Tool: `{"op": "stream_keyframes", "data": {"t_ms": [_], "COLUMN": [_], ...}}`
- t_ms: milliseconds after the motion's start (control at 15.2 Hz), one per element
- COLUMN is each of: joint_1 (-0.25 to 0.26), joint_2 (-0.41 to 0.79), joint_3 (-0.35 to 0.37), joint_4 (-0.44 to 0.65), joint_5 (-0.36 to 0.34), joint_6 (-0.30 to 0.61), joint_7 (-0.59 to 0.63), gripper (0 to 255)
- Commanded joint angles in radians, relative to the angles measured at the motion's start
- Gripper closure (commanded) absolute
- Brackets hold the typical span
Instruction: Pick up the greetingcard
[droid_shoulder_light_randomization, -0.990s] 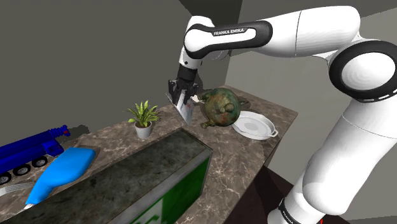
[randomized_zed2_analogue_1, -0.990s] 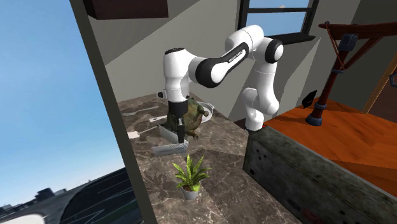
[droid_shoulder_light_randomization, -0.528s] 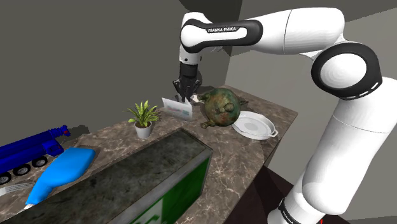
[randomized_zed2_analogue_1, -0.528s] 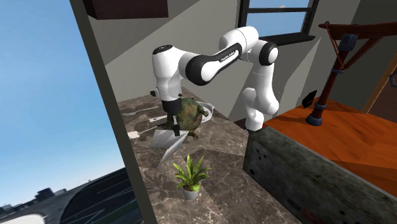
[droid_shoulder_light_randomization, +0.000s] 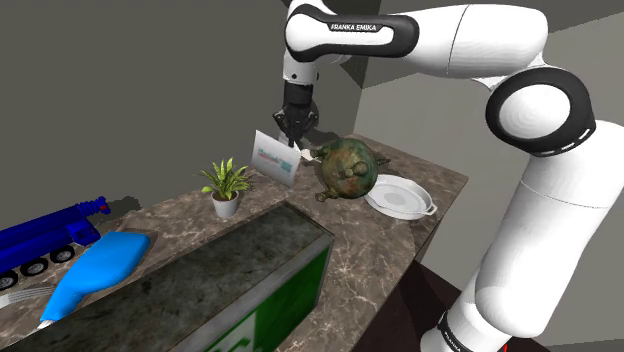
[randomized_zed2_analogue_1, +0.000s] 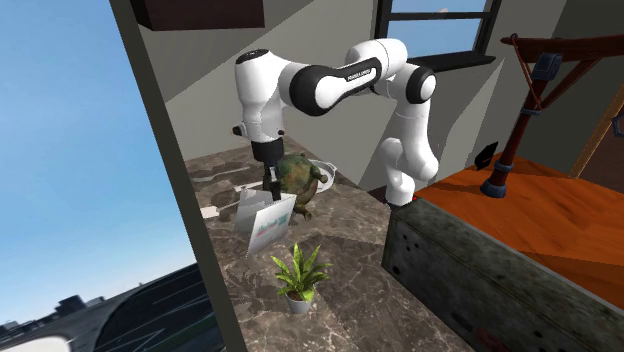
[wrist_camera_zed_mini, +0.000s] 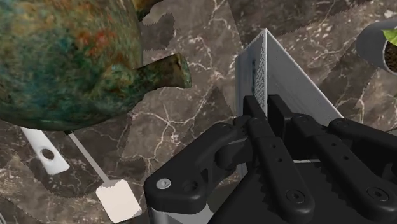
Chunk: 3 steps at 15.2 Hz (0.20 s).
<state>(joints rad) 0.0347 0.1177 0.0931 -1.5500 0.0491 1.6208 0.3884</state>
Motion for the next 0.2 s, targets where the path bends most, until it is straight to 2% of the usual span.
{"op": "stream_keyframes", "data": {"t_ms": [0, 132], "joint_1": [0.001, 0.001], "joint_2": [0.003, 0.003], "joint_3": [0.001, 0.001], "joint_4": [0.031, 0.033], "joint_5": [0.0, 0.0], "joint_6": [-0.027, -0.029], "joint_7": [0.003, 0.003], "gripper": [255, 255]}}
